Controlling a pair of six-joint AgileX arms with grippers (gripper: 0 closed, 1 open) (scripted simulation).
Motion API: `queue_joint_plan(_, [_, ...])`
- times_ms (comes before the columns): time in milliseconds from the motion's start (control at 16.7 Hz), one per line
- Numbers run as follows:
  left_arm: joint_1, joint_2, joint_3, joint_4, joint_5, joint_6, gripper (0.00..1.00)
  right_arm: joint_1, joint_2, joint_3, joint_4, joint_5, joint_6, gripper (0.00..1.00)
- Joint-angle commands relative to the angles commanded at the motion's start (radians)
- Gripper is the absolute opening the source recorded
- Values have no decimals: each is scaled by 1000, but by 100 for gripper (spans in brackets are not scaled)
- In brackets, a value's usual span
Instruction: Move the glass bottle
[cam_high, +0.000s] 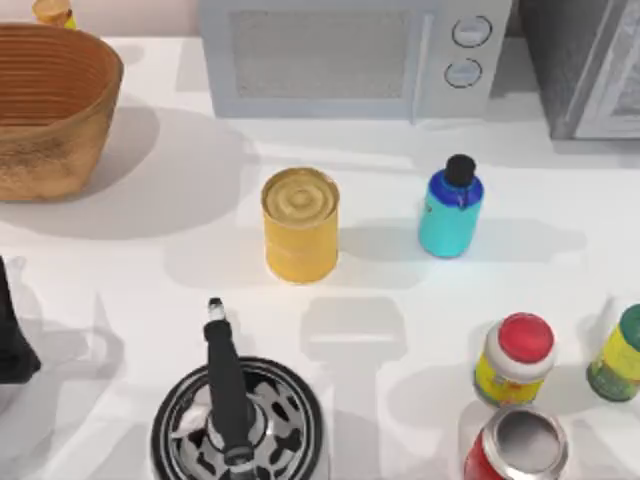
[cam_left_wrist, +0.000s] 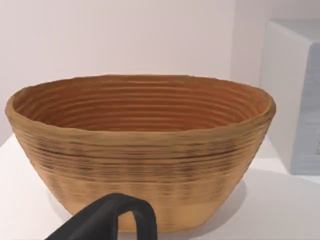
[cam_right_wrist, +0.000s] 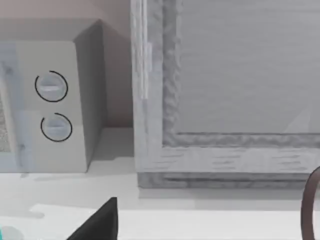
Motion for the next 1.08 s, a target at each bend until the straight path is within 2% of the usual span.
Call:
queue_joint_plan(240, [-13, 31, 22, 12, -3, 1, 100, 0, 0, 0, 0, 0, 0, 100])
queue_joint_plan(480, [-91, 217, 142, 79, -14, 5, 100, 0, 0, 0, 0, 0, 0, 100])
queue_joint_plan(720, [-224, 565, 326, 181, -22, 12, 100, 0, 0, 0, 0, 0, 0, 100])
queue_joint_plan(1080, [-485, 1231, 640, 348, -5, 24, 100, 0, 0, 0, 0, 0, 0, 100])
